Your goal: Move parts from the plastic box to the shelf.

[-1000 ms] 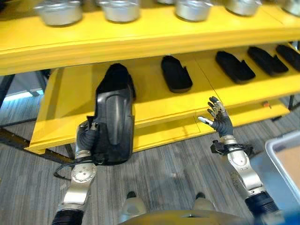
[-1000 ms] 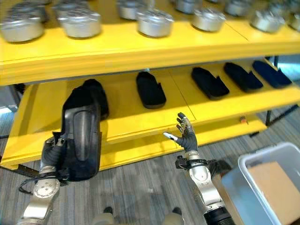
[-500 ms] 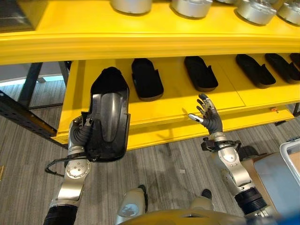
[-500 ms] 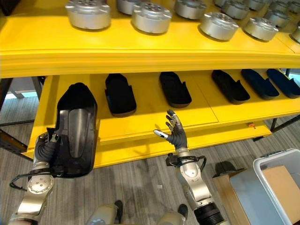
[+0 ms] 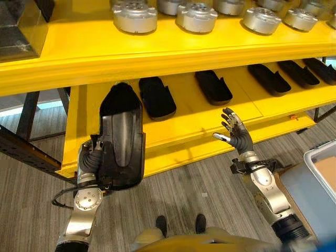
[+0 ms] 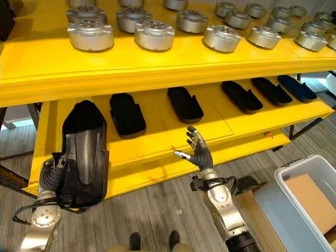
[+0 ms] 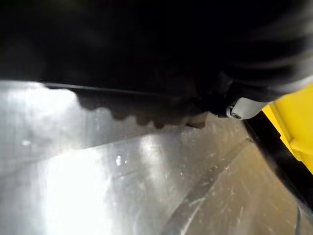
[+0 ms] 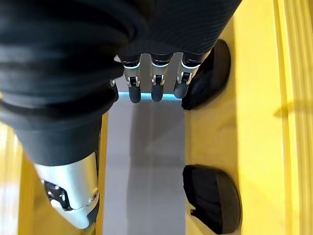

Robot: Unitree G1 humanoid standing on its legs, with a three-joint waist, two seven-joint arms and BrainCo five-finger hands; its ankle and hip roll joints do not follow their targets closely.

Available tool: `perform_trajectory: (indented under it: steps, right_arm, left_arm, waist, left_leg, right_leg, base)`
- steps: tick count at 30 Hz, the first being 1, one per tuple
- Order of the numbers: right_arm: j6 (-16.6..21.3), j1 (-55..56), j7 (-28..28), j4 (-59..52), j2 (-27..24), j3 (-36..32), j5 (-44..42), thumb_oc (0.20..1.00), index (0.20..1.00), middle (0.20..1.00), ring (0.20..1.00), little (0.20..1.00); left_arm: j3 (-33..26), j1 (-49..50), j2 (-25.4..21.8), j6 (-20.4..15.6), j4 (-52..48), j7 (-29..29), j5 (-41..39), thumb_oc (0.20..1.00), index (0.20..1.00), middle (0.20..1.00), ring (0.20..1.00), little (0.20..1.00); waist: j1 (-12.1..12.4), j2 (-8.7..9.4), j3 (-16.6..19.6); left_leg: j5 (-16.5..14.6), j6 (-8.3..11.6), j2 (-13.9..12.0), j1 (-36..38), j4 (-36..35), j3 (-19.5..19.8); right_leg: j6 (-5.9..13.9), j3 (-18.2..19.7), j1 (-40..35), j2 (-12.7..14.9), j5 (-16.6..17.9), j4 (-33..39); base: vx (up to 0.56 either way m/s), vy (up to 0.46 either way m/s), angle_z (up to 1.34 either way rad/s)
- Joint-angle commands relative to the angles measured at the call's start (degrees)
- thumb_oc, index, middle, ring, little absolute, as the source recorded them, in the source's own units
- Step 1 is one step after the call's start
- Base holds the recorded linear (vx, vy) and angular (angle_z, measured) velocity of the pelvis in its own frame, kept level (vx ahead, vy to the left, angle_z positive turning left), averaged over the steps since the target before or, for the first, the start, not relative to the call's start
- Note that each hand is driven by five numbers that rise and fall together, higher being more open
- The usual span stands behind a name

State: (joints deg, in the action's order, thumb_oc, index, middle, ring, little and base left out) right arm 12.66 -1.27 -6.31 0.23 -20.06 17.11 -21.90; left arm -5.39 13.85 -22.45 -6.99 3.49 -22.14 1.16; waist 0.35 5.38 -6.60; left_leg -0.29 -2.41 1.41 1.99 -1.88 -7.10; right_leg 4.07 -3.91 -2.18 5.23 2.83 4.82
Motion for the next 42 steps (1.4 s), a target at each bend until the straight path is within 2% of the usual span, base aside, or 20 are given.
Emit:
perform_trajectory:
  steps: [1, 4, 5, 6, 7, 8, 9, 10, 11, 12, 13, 14, 16, 17, 18, 21, 24, 29, 34, 42]
  right_arm:
    - [2.6, -2.3, 0.2, -1.5, -1.5, -0.7, -2.3, 1.000, 1.000, 1.000, 1.000, 1.000]
    - [3.2, -2.3, -0.2, -1.7, -2.6, -1.5, -2.6, 1.000, 1.000, 1.000, 1.000, 1.000]
    - [3.2, -2.3, -0.2, -1.7, -2.6, -1.5, -2.6, 1.000, 1.000, 1.000, 1.000, 1.000]
    - [3.5, -2.2, 0.0, -2.0, -3.6, -1.9, -2.4, 1.000, 1.000, 1.000, 1.000, 1.000]
    - [3.5, -2.3, -0.3, -1.8, -4.0, -2.3, -2.0, 1.000, 1.000, 1.000, 1.000, 1.000]
    - [3.6, -2.2, -0.7, -1.5, -3.8, -2.4, -2.0, 1.000, 1.000, 1.000, 1.000, 1.000]
    - [3.7, -2.2, -0.7, -1.5, -3.8, -2.3, -2.0, 1.000, 1.000, 1.000, 1.000, 1.000]
    - [3.7, -2.2, -0.9, -1.1, -3.5, -2.3, -2.2, 1.000, 1.000, 1.000, 1.000, 1.000]
    - [3.9, -2.7, -1.3, -0.5, -3.2, -2.1, -2.5, 1.000, 1.000, 1.000, 1.000, 1.000]
    - [4.1, -2.9, -1.7, -0.3, -3.2, -2.1, -2.9, 1.000, 1.000, 1.000, 1.000, 1.000]
    - [4.2, -3.0, -1.7, -0.3, -3.2, -2.1, -2.9, 1.000, 1.000, 1.000, 1.000, 1.000]
    - [4.2, -3.0, -2.1, -0.4, -3.3, -2.3, -3.3, 1.000, 1.000, 1.000, 1.000, 1.000]
    - [4.3, -3.3, -2.2, -0.4, -3.2, -2.2, -3.6, 1.000, 1.000, 1.000, 1.000, 1.000]
    - [4.7, -3.4, -2.6, -0.7, -2.9, -2.2, -3.1, 1.000, 1.000, 1.000, 1.000, 1.000]
    - [4.9, -3.9, -3.5, -0.6, -2.5, -2.3, -2.6, 1.000, 1.000, 1.000, 1.000, 1.000]
    - [4.8, -4.3, -4.2, -0.6, -1.7, -1.8, -2.2, 1.000, 1.000, 1.000, 1.000, 1.000]
    - [4.5, -4.1, -4.3, -0.6, -1.2, -1.5, -2.4, 1.000, 1.000, 1.000, 1.000, 1.000]
    - [4.2, -4.1, -4.3, -0.1, -0.9, -0.7, -2.3, 1.000, 1.000, 1.000, 1.000, 1.000]
    - [3.7, -4.4, -4.2, 0.3, -0.3, 0.1, -2.7, 1.000, 1.000, 1.000, 1.000, 1.000]
    - [3.0, -4.1, -3.0, 0.4, 0.3, 2.4, -3.5, 1.000, 1.000, 1.000, 1.000, 1.000]
  left_arm:
    - [-0.8, -4.6, -1.5, -4.1, -3.4, 0.4, -0.9, 0.200, 0.200, 0.200, 0.200, 0.200]
    - [0.5, -6.2, -1.3, -4.7, -2.8, 0.9, -2.4, 0.200, 0.200, 0.200, 0.200, 0.200]
    - [0.5, -6.2, -1.3, -4.7, -2.8, 0.9, -2.4, 0.200, 0.200, 0.200, 0.200, 0.200]
    - [0.6, -6.4, -1.1, -5.1, -2.7, 0.8, -3.0, 0.200, 0.200, 0.200, 0.200, 0.200]
    - [0.2, -6.8, -0.7, -5.0, -2.7, 0.6, -3.9, 0.200, 0.200, 0.200, 0.200, 0.200]
    - [-0.2, -6.7, -0.5, -5.0, -3.1, 0.2, -3.9, 0.200, 0.200, 0.200, 0.200, 0.200]
    - [-0.2, -6.7, -0.4, -5.0, -3.2, 0.1, -3.9, 0.200, 0.200, 0.200, 0.200, 0.200]
    - [-0.4, -6.8, -0.4, -5.0, -3.3, -0.2, -4.1, 0.200, 0.200, 0.200, 0.200, 0.200]
    - [-1.2, -7.7, -0.5, -5.0, -3.1, -1.3, -4.2, 0.200, 0.200, 0.200, 0.200, 0.200]
    - [-1.5, -8.4, -0.6, -4.8, -3.0, -1.7, -4.3, 0.200, 0.200, 0.200, 0.200, 0.200]
    - [-1.5, -8.4, -0.6, -4.8, -3.0, -1.7, -4.3, 0.200, 0.200, 0.200, 0.200, 0.200]
    - [-1.4, -9.5, -0.7, -4.7, -2.9, -2.2, -4.3, 0.200, 0.200, 0.200, 0.200, 0.200]
    - [-1.6, -9.9, -0.7, -4.8, -3.0, -2.5, -4.3, 0.200, 0.200, 0.200, 0.200, 0.200]
    - [-1.3, -11.7, -0.9, -4.9, -3.1, -3.1, -3.6, 0.200, 0.200, 0.200, 0.200, 0.200]
    - [-0.3, -14.7, -1.3, -5.0, -2.4, -4.0, -3.2, 0.200, 0.200, 0.200, 0.200, 0.200]
    - [1.1, -18.4, -2.0, -5.2, -0.9, -5.8, -2.4, 0.200, 0.200, 0.200, 0.200, 0.200]
    - [2.4, -23.3, -2.7, -4.6, 1.2, -7.6, -1.7, 0.200, 0.200, 0.200, 0.200, 0.200]
    - [3.8, -27.6, -2.9, -3.8, 3.2, -9.8, -1.3, 0.200, 0.200, 0.200, 0.200, 0.200]
    - [5.5, -32.0, -3.0, -2.5, 7.3, -10.9, -1.7, 0.200, 0.200, 0.200, 0.200, 0.200]
    - [5.0, -39.4, -5.6, -0.1, 16.2, -14.3, -4.5, 0.200, 0.200, 0.200, 0.200, 0.200]
  waist:
    - [-0.1, 1.13, 1.4]
    - [-0.2, 1.29, -1.1]
    - [-0.2, 1.29, -1.1]
    - [0.5, 1.09, -2.9]
    - [0.1, 1.19, -3.4]
    - [-0.1, 1.22, -3.4]
    - [0.0, 1.22, -3.4]
    - [-0.1, 1.03, -3.2]
    - [-0.5, -0.23, -3.3]
    - [-0.9, -1.02, -3.6]
    - [-0.9, -1.03, -3.5]
    - [-1.5, -1.95, -4.1]
    - [-1.5, -3.30, -4.2]
    - [-1.3, -4.20, -5.1]
    - [-1.4, -4.14, -6.7]
    - [-1.4, -3.51, -8.1]
    - [-1.7, -2.73, -7.6]
    - [-2.0, -1.60, -6.8]
    - [-1.9, 0.01, -6.3]
    - [-2.4, 1.88, -6.6]
  left_leg:
    - [-4.5, 2.06, -3.3, -1.1, 7.2, 3.2]
    - [-5.9, 3.39, -3.2, -6.0, 17.1, 4.7]
    - [-5.9, 3.39, -3.2, -6.0, 17.1, 4.7]
    - [-5.3, 4.34, -1.9, -8.4, 22.9, 8.1]
    - [-4.9, 4.62, -4.2, -9.1, 22.7, 9.6]
    - [-3.9, 4.94, -8.6, -8.5, 20.5, 10.5]
    - [-3.8, 5.06, -8.7, -8.2, 20.1, 10.5]
    - [-2.7, 5.27, -10.9, -7.4, 17.7, 10.9]
    - [2.1, 6.25, -17.0, -7.1, 12.4, 12.6]
    - [4.7, 6.98, -19.4, -6.8, 9.9, 12.1]
    - [5.1, 7.17, -19.5, -6.6, 9.2, 12.0]
    - [6.5, 7.76, -21.0, -6.6, 7.8, 10.5]
    - [5.9, 8.69, -21.7, -5.3, 6.4, 9.4]
    - [4.4, 9.18, -20.4, -6.1, 7.6, 8.6]
    - [2.6, 9.44, -18.4, -7.7, 10.9, 8.0]
    - [-0.7, 9.57, -16.0, -9.2, 15.9, 7.2]
    - [-3.9, 9.16, -13.1, -11.6, 20.1, 6.5]
    - [-5.7, 8.71, -11.6, -13.6, 22.9, 6.1]
    - [-6.0, 8.13, -10.9, -14.3, 23.3, 6.3]
    - [-6.3, 8.30, -11.7, -15.8, 25.3, 6.7]
  right_leg:
    - [1.28, -0.6, 3.1, -1.6, -1.2, -7.5]
    - [-0.29, -1.9, 3.4, -1.9, -2.5, -9.5]
    - [-0.29, -1.9, 3.4, -1.9, -2.5, -9.5]
    - [-1.06, -2.1, 3.8, -2.5, -3.1, -11.3]
    - [-1.06, -2.0, 4.1, -2.3, -3.6, -12.4]
    - [-0.64, -1.7, 4.7, -1.6, -4.3, -14.3]
    - [-0.71, -1.6, 4.7, -1.7, -4.5, -14.6]
    - [-0.41, -1.4, 5.3, -1.3, -5.2, -15.8]
    - [0.45, -1.0, 7.5, -0.3, -6.6, -19.3]
    - [0.56, -1.2, 8.8, 0.3, -7.8, -21.9]
    - [0.42, -1.2, 9.2, 0.2, -8.2, -22.6]
    - [0.69, -1.5, 10.3, 1.0, -9.1, -24.8]
    - [1.15, -1.4, 12.1, 1.4, -9.4, -27.0]
    - [1.83, -1.7, 12.6, 2.8, -8.7, -27.2]
    - [2.55, -2.4, 12.2, 4.6, -7.8, -26.8]
    - [3.90, -2.2, 10.8, 6.9, -6.2, -24.9]
    - [4.99, -1.2, 9.9, 9.3, -5.0, -22.0]
    - [5.63, -0.7, 9.6, 10.6, -3.9, -20.2]
    - [5.93, -0.6, 8.9, 10.8, -3.2, -18.9]
    - [5.64, -0.4, 10.2, 9.6, -3.7, -20.6]
  base:
    - [0.00, -0.219, 0.08]
    - [-0.06, -0.116, 0.31]
    - [-0.10, -0.092, 0.61]
    - [-0.07, -0.048, 0.55]
    - [-0.05, 0.015, 0.31]
    - [0.01, 0.061, 0.06]
    - [0.03, 0.095, -0.07]
    - [0.00, 0.188, -0.13]
    - [-0.01, 0.282, -0.10]
    - [-0.02, 0.227, -0.04]
    - [-0.03, 0.178, 0.13]
    - [-0.03, 0.175, 0.15]
    - [-0.02, 0.270, 0.04]
    - [-0.05, 0.320, -0.13]
    - [-0.05, 0.312, 0.01]
    - [-0.01, 0.221, 0.48]
    - [0.03, 0.224, 0.10]
    - [0.03, 0.126, -0.08]
    - [0.01, 0.025, 0.00]
    - [-0.01, -0.015, -0.01]
